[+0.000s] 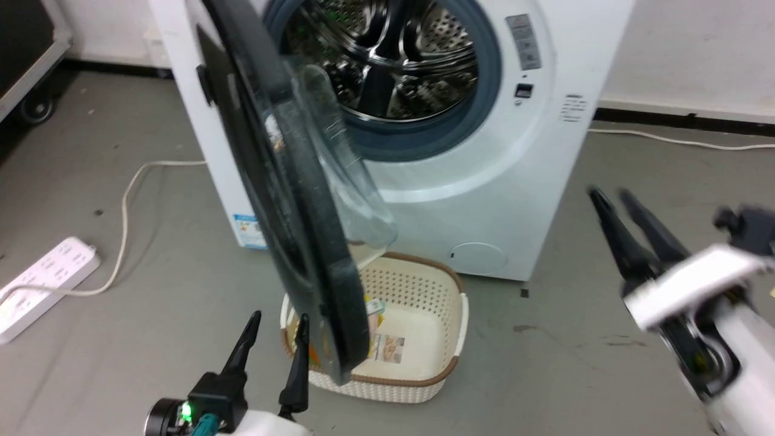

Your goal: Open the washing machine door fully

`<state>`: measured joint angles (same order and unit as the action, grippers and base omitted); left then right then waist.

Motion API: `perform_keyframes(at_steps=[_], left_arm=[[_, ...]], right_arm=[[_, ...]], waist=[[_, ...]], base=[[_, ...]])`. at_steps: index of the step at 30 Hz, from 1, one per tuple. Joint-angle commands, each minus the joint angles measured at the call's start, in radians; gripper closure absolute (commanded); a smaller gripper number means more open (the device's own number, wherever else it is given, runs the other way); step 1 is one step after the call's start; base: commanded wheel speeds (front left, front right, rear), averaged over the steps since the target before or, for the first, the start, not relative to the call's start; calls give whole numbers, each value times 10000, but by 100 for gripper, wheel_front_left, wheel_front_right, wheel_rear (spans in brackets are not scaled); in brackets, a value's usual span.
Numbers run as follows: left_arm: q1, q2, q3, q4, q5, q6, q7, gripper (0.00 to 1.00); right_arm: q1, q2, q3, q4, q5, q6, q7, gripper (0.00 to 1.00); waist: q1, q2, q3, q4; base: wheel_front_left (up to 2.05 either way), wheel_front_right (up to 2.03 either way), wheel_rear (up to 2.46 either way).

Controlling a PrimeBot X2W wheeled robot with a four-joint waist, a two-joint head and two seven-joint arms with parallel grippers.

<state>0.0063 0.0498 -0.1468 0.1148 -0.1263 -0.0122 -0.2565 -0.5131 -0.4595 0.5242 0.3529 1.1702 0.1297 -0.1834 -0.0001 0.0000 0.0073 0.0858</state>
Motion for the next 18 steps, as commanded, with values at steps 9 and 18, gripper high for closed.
perform_keyframes(at_steps=[9, 18], left_arm=[[434, 29, 553, -141, -10, -223, -53, 0], [398, 24, 827, -80, 87, -371, -53, 0]], right_arm=[[3008, 898, -3513, -1416, -6391, 10, -778, 0], [5742, 3640, -5486, -3886, -10458, 10, -782, 0]], waist=[[1, 0, -238, -674], [1, 0, -198, -947]], base=[[0, 0, 0], [0, 0, 0]])
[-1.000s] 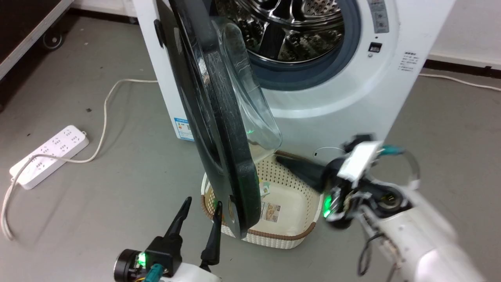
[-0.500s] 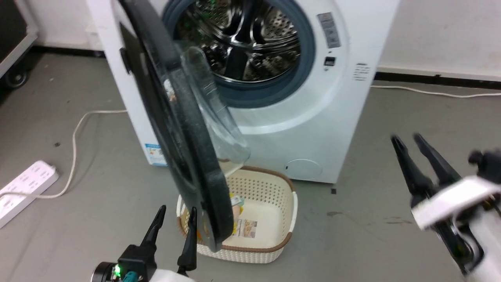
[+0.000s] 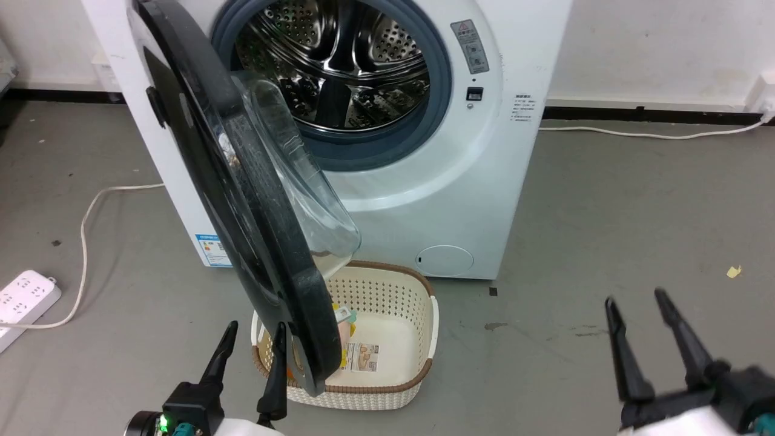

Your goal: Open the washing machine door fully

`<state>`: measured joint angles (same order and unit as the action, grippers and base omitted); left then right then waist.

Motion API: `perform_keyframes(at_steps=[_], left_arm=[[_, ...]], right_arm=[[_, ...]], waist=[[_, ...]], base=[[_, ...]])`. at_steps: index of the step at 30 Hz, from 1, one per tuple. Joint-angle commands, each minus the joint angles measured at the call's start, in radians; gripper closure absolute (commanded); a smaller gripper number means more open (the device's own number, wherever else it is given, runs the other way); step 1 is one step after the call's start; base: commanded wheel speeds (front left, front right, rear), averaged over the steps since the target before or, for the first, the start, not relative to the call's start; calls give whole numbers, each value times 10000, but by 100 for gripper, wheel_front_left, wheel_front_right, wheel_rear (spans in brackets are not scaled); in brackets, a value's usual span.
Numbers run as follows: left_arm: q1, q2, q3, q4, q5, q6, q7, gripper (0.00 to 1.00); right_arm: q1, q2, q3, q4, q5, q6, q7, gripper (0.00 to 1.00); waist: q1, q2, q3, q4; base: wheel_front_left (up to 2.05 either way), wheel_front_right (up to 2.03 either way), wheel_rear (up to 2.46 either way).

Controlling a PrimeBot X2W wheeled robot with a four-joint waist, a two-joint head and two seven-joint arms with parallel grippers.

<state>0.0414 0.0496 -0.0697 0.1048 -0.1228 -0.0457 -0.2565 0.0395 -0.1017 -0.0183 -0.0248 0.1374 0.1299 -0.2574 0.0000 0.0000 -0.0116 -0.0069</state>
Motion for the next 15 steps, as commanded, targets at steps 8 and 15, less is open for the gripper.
perform_keyframes(at_steps=[8, 15], left_arm=[[87, 20, 170, 319, 172, -87, -53, 0], [32, 18, 141, 465, 293, -131, -53, 10]], right_arm=[[1146, 493, 84, -97, -767, 8, -42, 0], [980, 511, 222, 77, -673, 8, -43, 0]], waist=[[0, 0, 8, -196], [0, 0, -32, -257]], base=[[0, 0, 0], [0, 0, 0]])
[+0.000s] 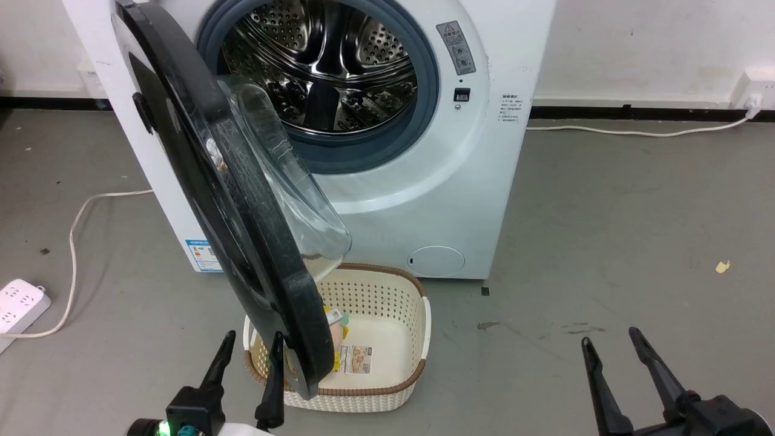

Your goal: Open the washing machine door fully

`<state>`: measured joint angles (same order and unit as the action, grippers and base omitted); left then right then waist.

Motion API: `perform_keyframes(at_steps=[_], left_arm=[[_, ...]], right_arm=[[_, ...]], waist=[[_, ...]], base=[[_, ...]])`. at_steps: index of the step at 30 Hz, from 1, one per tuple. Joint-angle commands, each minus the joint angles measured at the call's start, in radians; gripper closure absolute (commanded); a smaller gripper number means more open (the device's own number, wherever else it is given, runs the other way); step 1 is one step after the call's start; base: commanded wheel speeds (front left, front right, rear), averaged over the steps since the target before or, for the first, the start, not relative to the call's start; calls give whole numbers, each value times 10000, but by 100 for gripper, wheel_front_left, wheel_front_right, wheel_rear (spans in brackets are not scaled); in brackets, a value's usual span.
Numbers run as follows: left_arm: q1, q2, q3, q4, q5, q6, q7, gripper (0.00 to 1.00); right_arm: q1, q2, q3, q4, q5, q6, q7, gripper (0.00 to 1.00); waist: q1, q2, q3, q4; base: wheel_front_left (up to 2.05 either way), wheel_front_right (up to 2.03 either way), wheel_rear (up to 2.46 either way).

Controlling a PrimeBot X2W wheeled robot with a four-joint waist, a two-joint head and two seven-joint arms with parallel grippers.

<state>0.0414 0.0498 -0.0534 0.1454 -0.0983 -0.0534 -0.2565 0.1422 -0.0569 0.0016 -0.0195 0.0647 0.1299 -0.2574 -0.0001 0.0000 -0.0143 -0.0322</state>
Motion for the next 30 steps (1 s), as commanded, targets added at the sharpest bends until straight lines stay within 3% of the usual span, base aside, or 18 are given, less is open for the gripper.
perform_keyframes(at_steps=[1, 2, 7, 12, 16, 19, 20, 26, 30], left_arm=[[20, 15, -40, 99, 54, -74, -53, 74], [0, 15, -64, 126, 67, -99, -53, 100], [-104, 11, 192, -211, -74, 104, -53, 100], [-415, 8, 754, -1054, -438, 697, -53, 100], [-964, 7, 1259, -2258, -880, 1168, -53, 100], [-1510, 6, 1502, -3239, -998, 1185, -53, 100], [-2014, 6, 1516, -4321, -796, 1114, -53, 100], [-2269, 6, 472, -5268, -460, 879, -19, 100], [-2031, 5, -768, -5220, -363, 620, 688, 100]], right_arm=[[-80, 63, 33, 27, 100, 8, -43, 0], [-105, 63, 31, 30, 144, 8, -43, 0], [-188, 65, 29, 51, 303, 8, -43, 0], [-179, 65, -103, 118, 385, 8, -43, 0], [-226, 65, -77, 150, 426, 8, -43, 0], [-282, 65, -57, 168, 436, 8, -43, 0], [-336, 66, -20, 206, 465, 8, -43, 0], [-368, 66, -37, 256, 558, 8, -43, 0], [-390, 66, -14, 338, 548, 8, -43, 0]], waist=[[1, 0, -14, -6], [1, 0, -24, -5], [1, 0, -86, 1], [1, 0, -127, 30], [1, 0, -126, 15], [1, 0, -107, -3], [1, 0, -95, -63], [1, 0, -64, -187], [1, 0, 14, -258]], base=[[0, 0, 0], [0, 0, 0], [0, 0, 0], [0, 0, 0], [0, 0, 0], [0, 0, 0], [0, 0, 0], [0, 0, 0], [0, 0, 0]])
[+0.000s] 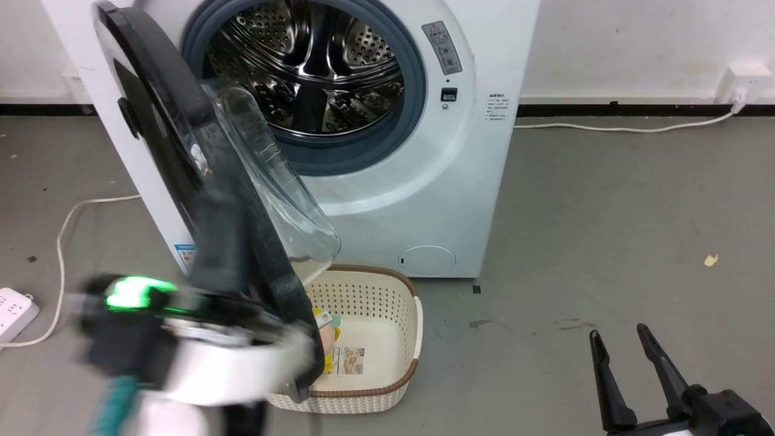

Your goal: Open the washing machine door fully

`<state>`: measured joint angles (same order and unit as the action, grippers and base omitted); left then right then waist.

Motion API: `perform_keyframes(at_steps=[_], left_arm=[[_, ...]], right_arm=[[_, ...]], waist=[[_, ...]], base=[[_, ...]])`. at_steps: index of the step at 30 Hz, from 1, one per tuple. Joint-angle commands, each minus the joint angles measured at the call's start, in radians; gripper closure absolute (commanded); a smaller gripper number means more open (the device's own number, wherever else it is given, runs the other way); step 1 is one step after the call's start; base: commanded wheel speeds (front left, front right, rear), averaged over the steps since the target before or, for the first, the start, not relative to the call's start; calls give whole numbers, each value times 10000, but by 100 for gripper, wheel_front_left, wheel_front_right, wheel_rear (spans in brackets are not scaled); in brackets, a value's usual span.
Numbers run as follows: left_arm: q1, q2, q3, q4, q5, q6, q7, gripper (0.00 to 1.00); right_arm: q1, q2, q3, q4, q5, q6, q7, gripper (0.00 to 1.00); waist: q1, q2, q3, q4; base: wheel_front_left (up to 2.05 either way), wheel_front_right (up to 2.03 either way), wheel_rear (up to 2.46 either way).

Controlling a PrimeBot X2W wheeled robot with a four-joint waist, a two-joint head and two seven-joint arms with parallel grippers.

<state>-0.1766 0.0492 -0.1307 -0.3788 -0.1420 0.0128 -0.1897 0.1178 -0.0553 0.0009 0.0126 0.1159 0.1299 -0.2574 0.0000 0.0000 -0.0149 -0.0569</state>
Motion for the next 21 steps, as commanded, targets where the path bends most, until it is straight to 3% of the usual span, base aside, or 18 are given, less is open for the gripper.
perform_keyframes(at_steps=[1, 6, 10, 21], left_arm=[[244, 11, -335, 85, 45, -84, 222, 100], [812, 35, -1731, 976, 165, -213, 886, 100], [1279, 24, -2288, 2060, -109, -104, 1073, 100], [1155, 20, -1995, 4396, -1013, 543, 658, 100]], right_arm=[[-152, 50, -2, 28, 47, 8, -43, 0], [-177, 51, -48, 99, 80, 8, -43, 0], [-218, 51, -89, 143, 113, 8, -43, 0], [-258, 51, 21, 294, 287, 8, -43, 0]], waist=[[0, 0, 44, -22], [0, 0, 138, -48], [0, 0, 196, -35], [0, 0, 320, 253]], base=[[0, 0, 0], [0, 0, 0], [0, 0, 0], [0, 0, 0]])
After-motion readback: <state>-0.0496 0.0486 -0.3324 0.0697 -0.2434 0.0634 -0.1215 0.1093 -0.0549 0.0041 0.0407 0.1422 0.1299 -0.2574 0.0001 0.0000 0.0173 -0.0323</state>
